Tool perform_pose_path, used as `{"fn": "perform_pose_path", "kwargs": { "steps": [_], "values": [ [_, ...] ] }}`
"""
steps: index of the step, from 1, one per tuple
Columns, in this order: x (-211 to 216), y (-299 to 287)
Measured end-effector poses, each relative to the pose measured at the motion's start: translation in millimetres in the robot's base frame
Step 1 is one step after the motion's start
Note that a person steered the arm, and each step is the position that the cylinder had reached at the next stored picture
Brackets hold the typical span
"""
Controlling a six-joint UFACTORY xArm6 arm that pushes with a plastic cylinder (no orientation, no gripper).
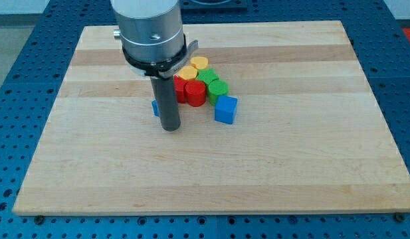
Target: Move the blue cube parallel to the right of the green circle
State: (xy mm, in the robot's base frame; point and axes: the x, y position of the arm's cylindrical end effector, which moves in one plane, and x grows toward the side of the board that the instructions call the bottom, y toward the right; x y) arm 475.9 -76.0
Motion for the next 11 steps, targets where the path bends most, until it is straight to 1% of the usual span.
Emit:
{"fn": "perform_pose_path", "kwargs": {
  "steps": [2,4,5,6,7,8,9,11],
  "values": [
    [0,6],
    [-4,55],
    [-18,70],
    [-25,95],
    [-25,135],
    [-36,162],
    [-57,179],
    [-67,235]
  ]
}}
